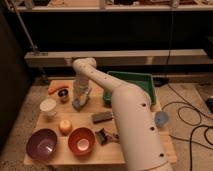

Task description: Wipe table surface with sponge

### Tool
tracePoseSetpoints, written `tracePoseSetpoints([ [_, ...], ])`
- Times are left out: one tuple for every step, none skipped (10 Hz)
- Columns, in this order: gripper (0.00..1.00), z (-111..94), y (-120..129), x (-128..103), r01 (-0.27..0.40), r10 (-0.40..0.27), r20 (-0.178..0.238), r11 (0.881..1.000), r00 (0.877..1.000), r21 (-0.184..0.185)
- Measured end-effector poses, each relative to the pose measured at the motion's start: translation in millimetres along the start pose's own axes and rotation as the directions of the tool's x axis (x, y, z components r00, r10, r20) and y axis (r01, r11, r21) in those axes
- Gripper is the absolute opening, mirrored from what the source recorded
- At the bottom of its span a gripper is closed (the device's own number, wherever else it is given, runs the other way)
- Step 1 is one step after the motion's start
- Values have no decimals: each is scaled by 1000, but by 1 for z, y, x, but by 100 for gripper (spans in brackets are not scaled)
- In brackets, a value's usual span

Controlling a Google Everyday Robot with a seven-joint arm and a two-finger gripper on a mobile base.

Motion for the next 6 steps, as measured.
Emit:
tracePoseSetpoints([
  [0, 1, 5, -5, 14, -14, 1, 1000, 1000, -8],
  [0, 3, 12, -12, 24, -24, 4, 1000, 1000, -10],
  [0, 3, 22, -19, 32, -32, 7, 999, 999, -11],
  [0, 4, 31, -25, 41, -41, 10, 999, 999, -12],
  [0, 7, 43, -32, 54, -54, 15, 998, 998, -15],
  [0, 9, 50, -36, 60, -60, 19, 998, 998, -19],
])
